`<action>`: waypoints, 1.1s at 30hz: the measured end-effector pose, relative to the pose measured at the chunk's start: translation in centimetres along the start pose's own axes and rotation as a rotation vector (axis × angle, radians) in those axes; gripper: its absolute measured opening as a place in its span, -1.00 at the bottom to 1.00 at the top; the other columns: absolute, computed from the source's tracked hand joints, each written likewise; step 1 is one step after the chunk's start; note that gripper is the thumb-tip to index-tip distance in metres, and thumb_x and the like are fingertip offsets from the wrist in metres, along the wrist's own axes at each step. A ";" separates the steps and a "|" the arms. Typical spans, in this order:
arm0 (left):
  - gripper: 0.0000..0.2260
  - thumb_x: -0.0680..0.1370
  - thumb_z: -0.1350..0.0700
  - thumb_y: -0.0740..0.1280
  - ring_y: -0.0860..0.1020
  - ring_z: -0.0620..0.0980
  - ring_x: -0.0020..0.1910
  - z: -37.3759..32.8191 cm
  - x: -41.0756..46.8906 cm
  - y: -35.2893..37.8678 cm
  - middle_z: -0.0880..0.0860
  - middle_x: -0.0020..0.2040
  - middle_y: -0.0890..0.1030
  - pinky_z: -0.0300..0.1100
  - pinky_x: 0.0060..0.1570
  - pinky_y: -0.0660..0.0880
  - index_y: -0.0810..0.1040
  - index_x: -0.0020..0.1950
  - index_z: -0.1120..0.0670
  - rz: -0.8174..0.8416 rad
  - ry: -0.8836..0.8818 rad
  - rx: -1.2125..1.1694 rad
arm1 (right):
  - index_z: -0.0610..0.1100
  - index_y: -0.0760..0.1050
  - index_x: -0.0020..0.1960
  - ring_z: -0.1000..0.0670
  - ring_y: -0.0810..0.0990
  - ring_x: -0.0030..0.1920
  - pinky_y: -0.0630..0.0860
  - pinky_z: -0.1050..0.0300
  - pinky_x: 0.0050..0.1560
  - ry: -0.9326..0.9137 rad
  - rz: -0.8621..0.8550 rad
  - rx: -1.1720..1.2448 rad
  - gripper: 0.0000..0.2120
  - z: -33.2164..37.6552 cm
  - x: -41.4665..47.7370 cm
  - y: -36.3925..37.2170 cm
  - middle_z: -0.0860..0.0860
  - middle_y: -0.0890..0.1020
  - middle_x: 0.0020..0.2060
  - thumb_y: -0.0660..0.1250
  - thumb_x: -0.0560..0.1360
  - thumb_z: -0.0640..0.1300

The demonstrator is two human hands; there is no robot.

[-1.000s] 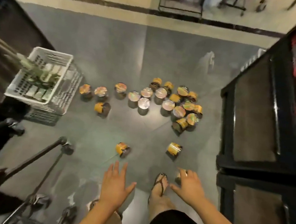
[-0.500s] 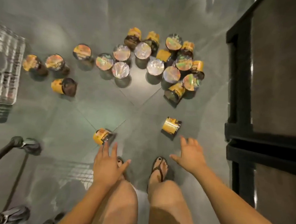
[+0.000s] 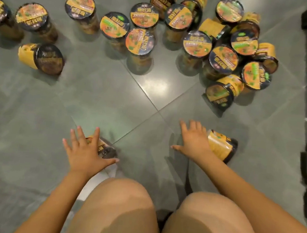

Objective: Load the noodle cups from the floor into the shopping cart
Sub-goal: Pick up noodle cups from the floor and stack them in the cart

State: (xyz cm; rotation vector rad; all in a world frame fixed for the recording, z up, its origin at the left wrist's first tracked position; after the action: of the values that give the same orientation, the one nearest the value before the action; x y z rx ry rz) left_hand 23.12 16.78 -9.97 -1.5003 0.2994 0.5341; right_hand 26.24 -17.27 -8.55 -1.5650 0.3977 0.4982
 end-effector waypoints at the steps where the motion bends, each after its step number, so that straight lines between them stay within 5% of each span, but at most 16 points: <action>1: 0.14 0.13 -0.65 0.14 -0.10 0.31 0.53 0.4 0.8 0.9 0.29 0.56 -0.09 0.27 0.42 -0.13 -0.14 0.57 -0.15 0.055 -0.027 0.018 | -0.11 -0.01 0.55 -0.24 0.24 0.38 0.24 -0.09 0.32 -0.049 -0.034 -0.016 -0.05 1.4 1.2 -0.1 -0.25 0.27 0.39 0.33 0.40 0.34; 5: -0.01 0.27 -0.48 0.33 0.34 0.27 0.31 0.5 2.2 2.2 0.22 0.40 0.29 0.06 0.24 0.39 -0.03 0.56 -0.19 0.090 -0.036 -0.101 | -0.11 -0.05 0.56 -0.25 0.18 0.43 0.19 -0.08 0.35 -0.210 -0.134 -0.129 -0.07 5.1 4.5 -0.3 -0.28 0.19 0.44 0.31 0.44 0.31; 10: -0.06 0.19 -0.56 0.24 0.45 0.17 0.28 -1.8 3.6 -0.4 0.19 0.26 0.49 -0.06 0.24 0.39 0.34 0.47 -0.10 0.032 0.061 -0.517 | -0.10 -0.01 0.56 -0.23 0.19 0.41 0.22 -0.05 0.35 -0.077 -0.163 -0.044 -0.08 2.2 4.5 -1.7 -0.23 0.23 0.43 0.30 0.43 0.34; 14: -0.24 0.36 -0.39 0.37 0.47 -0.05 0.31 -7.8 5.5 -2.0 -0.05 0.37 0.47 -0.25 0.24 0.32 0.40 0.45 -0.03 0.144 0.188 -0.899 | -0.09 0.00 0.56 -0.22 0.20 0.41 0.22 -0.04 0.35 0.013 -0.197 0.031 -0.09 0.3 3.7 -1.6 -0.22 0.23 0.43 0.28 0.43 0.35; 17: -0.35 0.43 -0.33 0.33 0.50 -0.10 0.25 -12.5 6.6 -1.6 -0.12 0.34 0.48 -0.17 0.31 0.38 0.41 0.44 -0.06 0.214 0.259 -0.994 | -0.08 -0.03 0.56 -0.23 0.19 0.43 0.22 -0.06 0.38 0.050 -0.190 0.017 -0.09 -1.8 2.5 -1.0 -0.23 0.22 0.45 0.27 0.44 0.35; 22: -0.46 0.48 -0.32 0.26 0.53 -0.04 0.25 -17.5 7.3 -1.4 -0.07 0.23 0.60 -0.18 0.23 0.42 0.49 0.37 -0.08 0.135 0.373 -0.873 | -0.09 0.03 0.56 -0.22 0.22 0.39 0.24 -0.05 0.36 0.194 -0.245 0.116 -0.09 -7.4 -1.2 -0.5 -0.22 0.26 0.41 0.27 0.43 0.37; 26: -0.54 0.61 -0.07 0.25 0.58 0.17 0.10 -19.7 6.9 -2.8 0.13 0.11 0.64 -0.05 0.04 0.48 0.35 0.49 0.00 -0.102 0.485 -0.673 | -0.05 0.04 0.56 -0.18 0.18 0.42 0.20 -0.03 0.40 0.317 -0.228 0.218 -0.03 -12.5 -4.1 2.0 -0.18 0.25 0.42 0.30 0.36 0.42; 29: -0.57 0.63 0.00 0.18 0.50 0.22 0.22 -21.3 6.1 -2.5 0.16 0.33 0.48 0.02 0.11 0.45 0.28 0.51 -0.03 -0.170 0.586 -0.541 | -0.04 0.05 0.55 -0.12 0.20 0.42 0.21 0.01 0.39 0.388 -0.214 0.357 0.00 -15.5 -6.5 4.3 -0.11 0.28 0.41 0.37 0.32 0.39; 33: -0.30 0.52 -0.34 0.14 0.26 0.25 0.42 -21.7 5.4 -1.4 0.21 0.54 0.11 0.10 0.24 0.38 0.12 0.57 -0.03 -0.213 0.560 -0.294 | 0.08 -0.12 0.57 -0.10 0.19 0.44 0.24 -0.07 0.41 0.447 -0.150 0.759 0.20 -16.8 -8.3 8.7 -0.07 0.24 0.44 0.55 0.18 0.30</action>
State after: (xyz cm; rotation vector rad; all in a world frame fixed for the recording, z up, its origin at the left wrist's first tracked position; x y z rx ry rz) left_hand 31.42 -3.83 -12.88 -1.9300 0.5012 -0.0273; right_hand 15.80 -34.93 -11.07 -0.9367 0.7062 -0.1346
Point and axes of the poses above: each hand's wrist, its own x-axis towards the middle knuckle, its own y-axis out of the palm, z = x × y, the point moved 10 cm from there along x, towards the middle knuckle
